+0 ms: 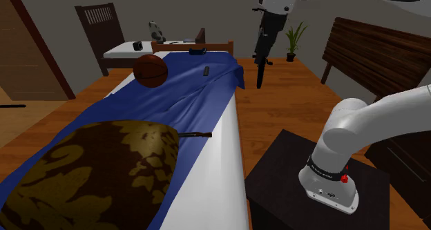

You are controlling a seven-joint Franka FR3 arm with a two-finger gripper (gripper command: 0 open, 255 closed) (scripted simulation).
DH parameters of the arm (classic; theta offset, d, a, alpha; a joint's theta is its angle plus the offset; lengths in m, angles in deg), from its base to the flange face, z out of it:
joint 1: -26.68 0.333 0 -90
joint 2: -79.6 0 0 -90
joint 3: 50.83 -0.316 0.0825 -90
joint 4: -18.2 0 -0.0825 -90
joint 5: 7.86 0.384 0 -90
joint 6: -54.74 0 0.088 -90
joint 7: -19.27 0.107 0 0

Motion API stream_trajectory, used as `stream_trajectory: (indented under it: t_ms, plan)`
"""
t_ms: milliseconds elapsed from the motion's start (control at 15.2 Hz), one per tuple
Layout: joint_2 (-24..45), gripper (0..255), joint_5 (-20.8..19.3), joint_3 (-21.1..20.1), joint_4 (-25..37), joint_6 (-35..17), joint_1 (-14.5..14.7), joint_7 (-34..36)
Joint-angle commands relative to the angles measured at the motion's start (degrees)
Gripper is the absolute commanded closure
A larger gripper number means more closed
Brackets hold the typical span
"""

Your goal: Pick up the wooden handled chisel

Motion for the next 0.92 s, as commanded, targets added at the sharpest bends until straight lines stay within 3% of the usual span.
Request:
stream_trajectory:
  t_ms: [0, 858]
  plan:
    - [0.00, 0, 0.00, 0.00, 0.00, 0.00, 0.00, 0.00]
    - [15.57, 0, 3.42, -2.90, -8.78, -24.70, 5.08, -5.08]
